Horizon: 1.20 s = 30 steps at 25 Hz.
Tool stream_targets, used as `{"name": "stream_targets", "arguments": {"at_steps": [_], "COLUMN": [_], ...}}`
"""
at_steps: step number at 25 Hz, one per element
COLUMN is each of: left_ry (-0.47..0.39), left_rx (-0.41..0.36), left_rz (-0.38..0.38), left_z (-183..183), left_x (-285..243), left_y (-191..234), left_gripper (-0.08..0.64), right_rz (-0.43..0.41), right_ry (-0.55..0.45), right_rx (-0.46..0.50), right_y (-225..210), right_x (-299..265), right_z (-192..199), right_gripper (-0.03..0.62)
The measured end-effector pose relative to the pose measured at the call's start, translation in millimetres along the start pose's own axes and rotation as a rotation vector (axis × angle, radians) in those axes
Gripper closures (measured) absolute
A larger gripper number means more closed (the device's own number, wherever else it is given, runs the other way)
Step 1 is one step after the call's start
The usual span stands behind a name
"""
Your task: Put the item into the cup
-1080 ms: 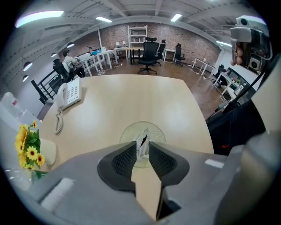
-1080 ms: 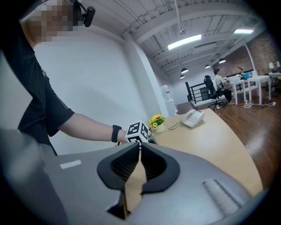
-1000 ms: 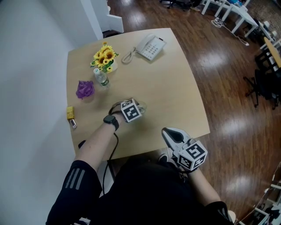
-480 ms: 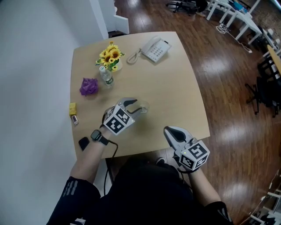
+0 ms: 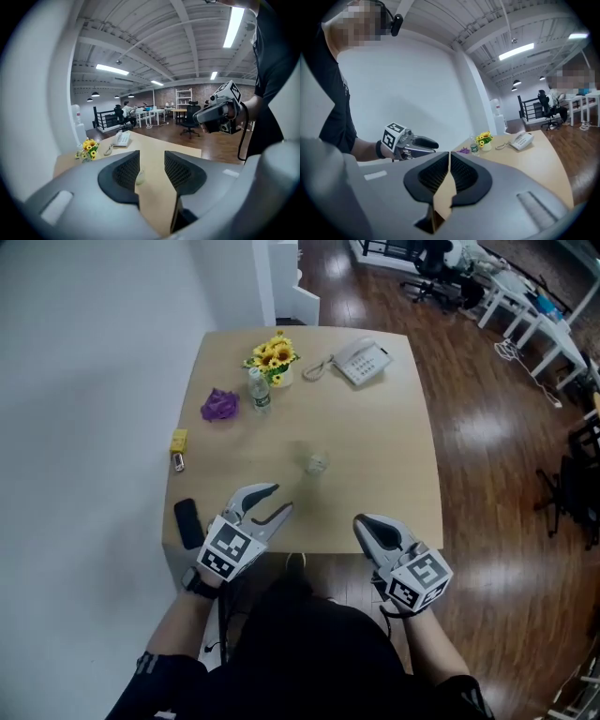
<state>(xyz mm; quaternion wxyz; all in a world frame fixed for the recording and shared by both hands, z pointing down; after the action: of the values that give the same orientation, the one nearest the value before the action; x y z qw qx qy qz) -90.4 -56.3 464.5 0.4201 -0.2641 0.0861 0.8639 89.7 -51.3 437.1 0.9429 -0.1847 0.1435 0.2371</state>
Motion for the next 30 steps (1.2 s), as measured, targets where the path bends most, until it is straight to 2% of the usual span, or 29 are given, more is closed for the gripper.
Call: {"name": "stream_targets", "arguments": {"at_steps": [8,13,16,21,24,27,30], "left_ry": [-0.045,-0.047,-0.047,-0.048,-0.058,-0.084,-0.07], "left_rx": [0.112,0.191,0.197,0.213,0.188,0.194,0.196], "left_rz": [-0.076,-0.068,-0.059,-0.033,-0.053,-0.065,-0.065], "left_z": [17,35,40,41,37,39,46], "left_x": [58,81,92,103,115,127,138], "left_y": [-110,-175,-205,-230,-233,-232,-233], "left_gripper": [0.385,0.387,0.385,0.385,0.387,0.387,0.387], "right_rz": [-0.086,-0.095,-0.073,-0.022,-0.026,-0.043,-0.054], "right_ry": [0.008,0.015,0.025,0.029,0.029,0.034,0.036], "right_rx": [0.054,0.044,0.048,0.055,0.054,0.079,0.085], "right_y": [43,65,70,70,79,89,101], "right_x": [73,118,142,166,171,168,163], "right_z": [36,62,78,96,101,102,96], "right_gripper": [0.572,0.572,0.572,0.584,0.584,0.584,0.584]}}
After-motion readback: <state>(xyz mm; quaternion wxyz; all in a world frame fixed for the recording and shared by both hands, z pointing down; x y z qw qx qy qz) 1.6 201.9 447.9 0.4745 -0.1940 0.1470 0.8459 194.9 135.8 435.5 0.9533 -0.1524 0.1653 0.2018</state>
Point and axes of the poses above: the fingertips, and each gripper's own axes: x backward along the fingers, y to its left, z out of its underside, the point moved 3 cm from there along x, backward along the fingers, and after that the axes turned 7 degrees about y, right-handed, at the moved point
